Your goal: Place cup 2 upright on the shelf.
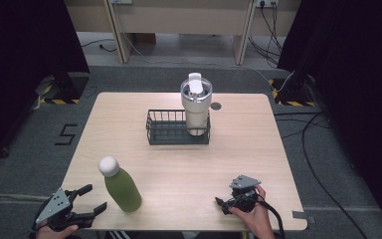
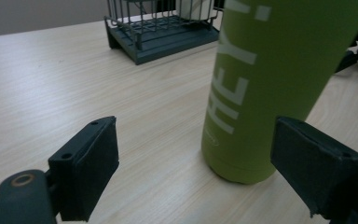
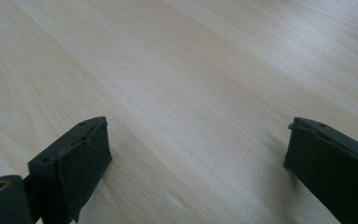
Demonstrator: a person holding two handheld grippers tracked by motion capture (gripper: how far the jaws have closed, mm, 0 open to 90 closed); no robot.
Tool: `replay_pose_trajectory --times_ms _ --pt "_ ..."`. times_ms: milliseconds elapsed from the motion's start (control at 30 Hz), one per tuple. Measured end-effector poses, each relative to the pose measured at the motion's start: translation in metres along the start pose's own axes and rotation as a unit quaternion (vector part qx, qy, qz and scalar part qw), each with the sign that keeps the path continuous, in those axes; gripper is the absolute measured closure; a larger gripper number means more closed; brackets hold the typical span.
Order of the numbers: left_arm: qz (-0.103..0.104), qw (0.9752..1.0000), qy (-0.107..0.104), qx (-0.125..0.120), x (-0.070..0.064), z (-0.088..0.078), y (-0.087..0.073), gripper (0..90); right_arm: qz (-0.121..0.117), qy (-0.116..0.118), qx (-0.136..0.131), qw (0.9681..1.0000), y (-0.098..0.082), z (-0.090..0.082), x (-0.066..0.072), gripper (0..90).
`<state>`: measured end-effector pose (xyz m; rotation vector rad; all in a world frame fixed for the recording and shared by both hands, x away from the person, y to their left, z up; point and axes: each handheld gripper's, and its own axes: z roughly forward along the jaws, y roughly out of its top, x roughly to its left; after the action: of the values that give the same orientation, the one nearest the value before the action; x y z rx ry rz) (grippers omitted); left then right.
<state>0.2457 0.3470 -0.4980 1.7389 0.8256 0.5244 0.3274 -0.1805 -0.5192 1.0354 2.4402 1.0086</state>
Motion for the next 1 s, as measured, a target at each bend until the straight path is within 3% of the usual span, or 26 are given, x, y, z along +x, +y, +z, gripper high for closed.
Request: replay_pose_trajectory --times_ms 133,333,567,1000 --pt "0.009 0.9999 -0.008 -0.007 -0.006 0.002 0.002 14.9 0.0 0.0 0.0 1.0 0.0 0.0 0.0 6.8" --pt "0.004 0.9996 -0.017 -0.02 -0.013 0.007 0.003 14.9 0.002 0.0 0.0 1.0 0.0 0.0 0.0 6.6" --pt "0.015 0.9989 -0.032 -0.03 -0.03 0.023 0.003 14.9 0.003 0.001 0.0 1.0 0.0 0.0 0.001 6.4" --pt "0.02 0.9992 -0.018 -0.029 -0.04 0.038 0.003 14.9 0.003 0.001 0.001 1.0 0.0 0.0 0.001 6.2"
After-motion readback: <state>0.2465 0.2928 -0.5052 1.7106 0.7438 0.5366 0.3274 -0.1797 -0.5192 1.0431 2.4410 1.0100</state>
